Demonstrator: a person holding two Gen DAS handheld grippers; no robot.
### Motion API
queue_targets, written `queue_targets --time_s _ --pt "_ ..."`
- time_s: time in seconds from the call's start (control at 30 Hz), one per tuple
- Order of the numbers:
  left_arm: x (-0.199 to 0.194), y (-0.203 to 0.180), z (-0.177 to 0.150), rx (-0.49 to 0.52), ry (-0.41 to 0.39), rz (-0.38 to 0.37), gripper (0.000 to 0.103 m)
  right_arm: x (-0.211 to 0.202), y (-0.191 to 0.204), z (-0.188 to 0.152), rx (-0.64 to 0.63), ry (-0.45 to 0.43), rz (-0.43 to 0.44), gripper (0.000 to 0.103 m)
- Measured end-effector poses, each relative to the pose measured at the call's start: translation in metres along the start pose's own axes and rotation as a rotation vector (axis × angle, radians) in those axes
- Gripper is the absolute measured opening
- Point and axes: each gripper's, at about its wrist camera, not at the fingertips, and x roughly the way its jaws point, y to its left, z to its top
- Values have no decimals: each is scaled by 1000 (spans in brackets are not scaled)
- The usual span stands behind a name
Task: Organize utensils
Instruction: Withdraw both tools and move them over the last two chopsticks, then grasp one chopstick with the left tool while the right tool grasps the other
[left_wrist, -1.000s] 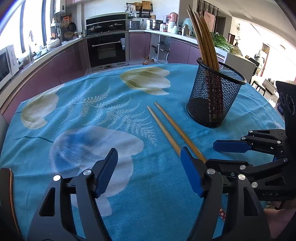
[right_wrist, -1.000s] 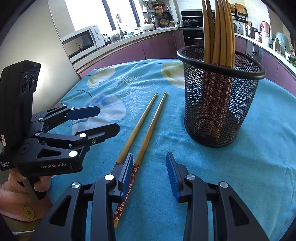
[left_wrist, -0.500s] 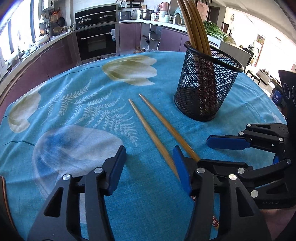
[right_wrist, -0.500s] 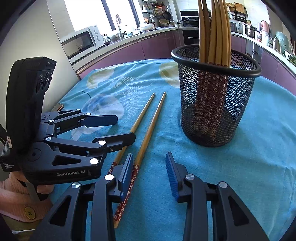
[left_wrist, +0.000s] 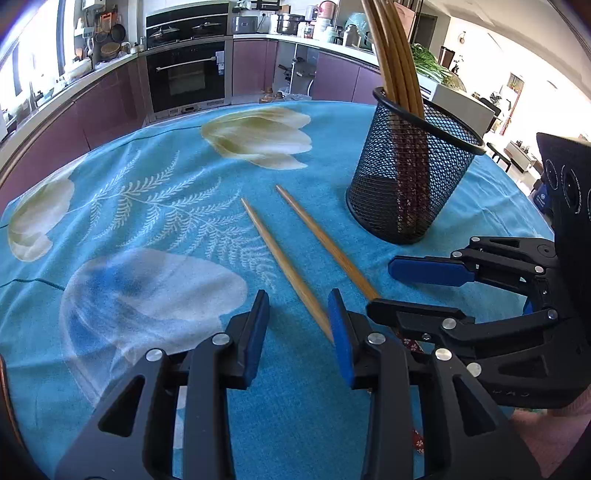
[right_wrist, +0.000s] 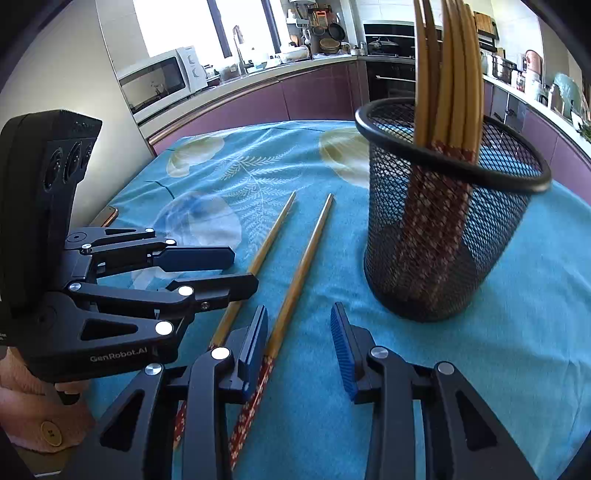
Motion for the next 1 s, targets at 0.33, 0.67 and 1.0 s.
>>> queue_targets --time_s 0.33,0.67,1.0 --pt "7 7 7 -40 3 -7 17 12 1 12 -2 0 -30 24" --pt "2 4 -1 -76 -6 -13 8 4 -9 4 79 -10 14 8" --pt "-3 3 -7 -84 -7 1 8 -8 -6 -2 82 -31 57 6"
